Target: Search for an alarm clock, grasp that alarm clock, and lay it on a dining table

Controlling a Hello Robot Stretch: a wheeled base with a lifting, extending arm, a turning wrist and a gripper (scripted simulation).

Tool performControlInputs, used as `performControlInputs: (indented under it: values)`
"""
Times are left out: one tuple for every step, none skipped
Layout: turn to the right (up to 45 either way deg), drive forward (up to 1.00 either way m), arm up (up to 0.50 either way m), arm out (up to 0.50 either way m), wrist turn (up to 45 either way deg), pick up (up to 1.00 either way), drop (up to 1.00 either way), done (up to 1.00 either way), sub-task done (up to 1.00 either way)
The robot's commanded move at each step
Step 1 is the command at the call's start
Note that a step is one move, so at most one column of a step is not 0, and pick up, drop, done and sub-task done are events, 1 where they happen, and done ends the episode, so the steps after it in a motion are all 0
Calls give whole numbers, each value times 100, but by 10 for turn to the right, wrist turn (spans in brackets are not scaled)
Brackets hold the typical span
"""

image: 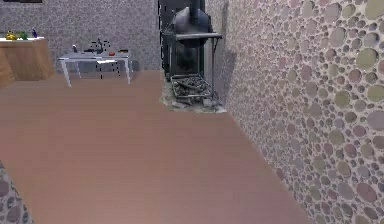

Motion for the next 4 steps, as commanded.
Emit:
performControlInputs:
  values:
    - [0,90,0,0,0,0,0,0,0]
    - [-450,0,0,0,0,0,0,0,0]
    - [-330,0,0,0,0,0,0,0,0]
    - [0,100,0,0,0,0,0,0,0]
